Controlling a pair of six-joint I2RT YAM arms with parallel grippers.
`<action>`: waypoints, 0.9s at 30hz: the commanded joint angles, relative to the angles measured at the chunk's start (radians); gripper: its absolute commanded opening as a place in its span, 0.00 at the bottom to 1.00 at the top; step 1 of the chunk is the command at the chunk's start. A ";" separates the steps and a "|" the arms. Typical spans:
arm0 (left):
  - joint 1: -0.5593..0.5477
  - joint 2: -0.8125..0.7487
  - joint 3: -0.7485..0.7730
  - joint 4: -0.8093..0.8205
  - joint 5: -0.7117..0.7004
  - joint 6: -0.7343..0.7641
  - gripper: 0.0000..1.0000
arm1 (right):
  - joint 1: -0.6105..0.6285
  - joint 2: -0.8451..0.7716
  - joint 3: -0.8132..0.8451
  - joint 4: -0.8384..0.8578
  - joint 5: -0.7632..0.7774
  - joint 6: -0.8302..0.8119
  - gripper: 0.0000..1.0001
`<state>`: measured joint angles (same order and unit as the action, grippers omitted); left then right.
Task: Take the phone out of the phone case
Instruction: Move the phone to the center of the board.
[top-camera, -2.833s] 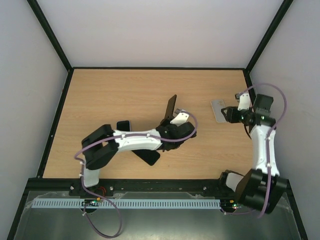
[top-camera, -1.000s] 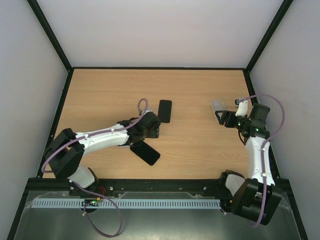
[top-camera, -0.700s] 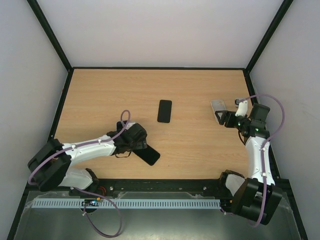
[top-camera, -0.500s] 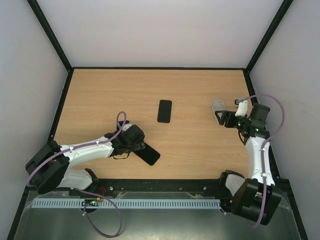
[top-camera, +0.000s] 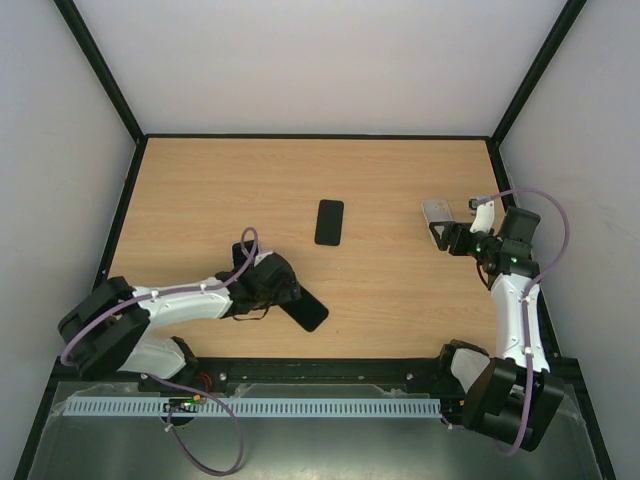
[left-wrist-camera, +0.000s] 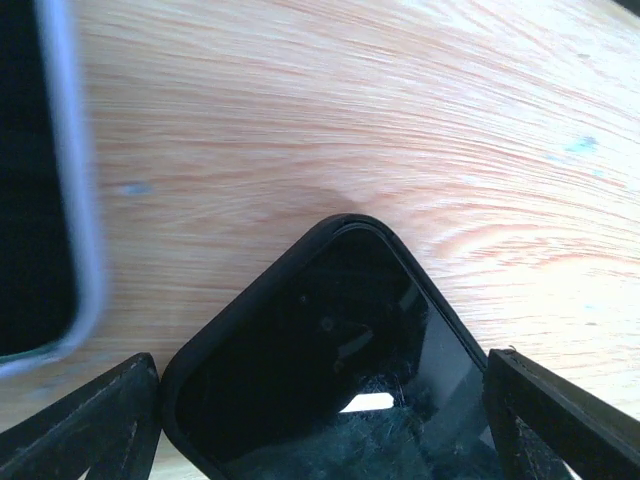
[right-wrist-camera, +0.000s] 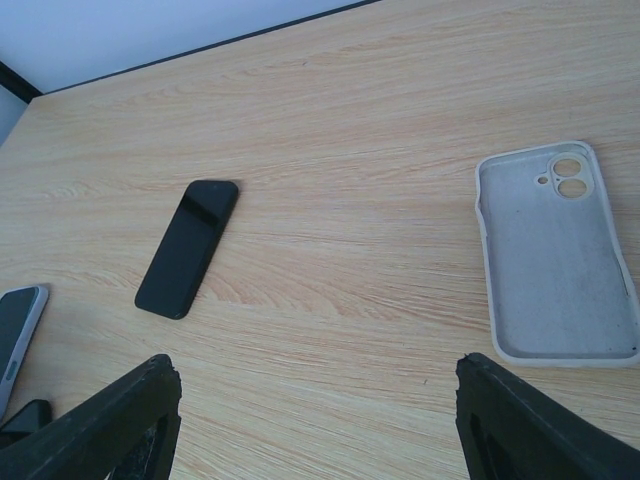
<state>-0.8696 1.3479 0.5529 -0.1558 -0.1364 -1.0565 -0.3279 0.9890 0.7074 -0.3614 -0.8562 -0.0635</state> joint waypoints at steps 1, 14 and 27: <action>-0.066 0.095 0.031 0.107 0.104 -0.040 0.86 | 0.001 -0.009 -0.002 -0.001 -0.007 -0.012 0.73; -0.243 0.126 0.155 -0.065 -0.016 -0.059 0.82 | 0.000 -0.005 0.001 -0.005 -0.004 -0.021 0.73; -0.391 0.300 0.267 -0.109 -0.069 0.186 0.47 | 0.001 -0.016 0.006 -0.014 -0.003 -0.030 0.73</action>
<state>-1.2522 1.5940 0.7841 -0.2394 -0.1871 -0.9474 -0.3279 0.9890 0.7074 -0.3626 -0.8558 -0.0803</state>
